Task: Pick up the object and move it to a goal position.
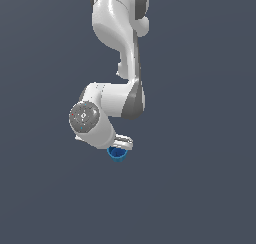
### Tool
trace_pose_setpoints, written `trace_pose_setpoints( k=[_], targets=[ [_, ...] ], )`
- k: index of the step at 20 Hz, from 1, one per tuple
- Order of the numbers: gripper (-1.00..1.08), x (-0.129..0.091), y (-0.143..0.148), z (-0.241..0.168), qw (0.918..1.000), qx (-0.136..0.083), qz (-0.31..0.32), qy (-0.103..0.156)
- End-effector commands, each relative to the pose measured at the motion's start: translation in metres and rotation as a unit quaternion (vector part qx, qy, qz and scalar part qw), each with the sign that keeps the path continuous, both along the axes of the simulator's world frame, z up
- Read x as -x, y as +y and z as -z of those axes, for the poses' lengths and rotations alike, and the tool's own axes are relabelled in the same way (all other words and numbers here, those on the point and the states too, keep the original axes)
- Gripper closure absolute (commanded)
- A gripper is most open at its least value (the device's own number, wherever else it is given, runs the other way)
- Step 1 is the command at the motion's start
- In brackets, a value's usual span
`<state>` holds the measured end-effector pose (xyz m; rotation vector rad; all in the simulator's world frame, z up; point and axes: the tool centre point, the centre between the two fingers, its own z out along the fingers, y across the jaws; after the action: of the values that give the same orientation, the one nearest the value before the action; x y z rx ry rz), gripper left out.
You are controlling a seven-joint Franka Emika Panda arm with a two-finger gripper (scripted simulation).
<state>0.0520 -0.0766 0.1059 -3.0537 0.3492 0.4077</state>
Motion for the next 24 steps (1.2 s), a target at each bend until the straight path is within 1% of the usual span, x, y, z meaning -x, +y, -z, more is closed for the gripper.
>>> trace_pose_setpoints(
  k=[1,10,17,21,22,24],
  targets=[
    [-0.20,-0.002,-0.005,0.002,1.0000,-0.001,0.006,0.005],
    [-0.20,-0.002,-0.009,0.006,0.9999,-0.001,0.011,0.009],
    [-0.20,0.004,-0.008,0.028,0.9999,-0.001,0.012,0.009],
    [-0.20,0.006,-0.007,0.033,0.9999,-0.001,0.012,0.009],
    [1.08,0.006,-0.007,0.033,0.9999,-0.001,0.012,0.009],
    [1.08,0.006,-0.007,0.033,0.9999,-0.001,0.012,0.009]
  ],
)
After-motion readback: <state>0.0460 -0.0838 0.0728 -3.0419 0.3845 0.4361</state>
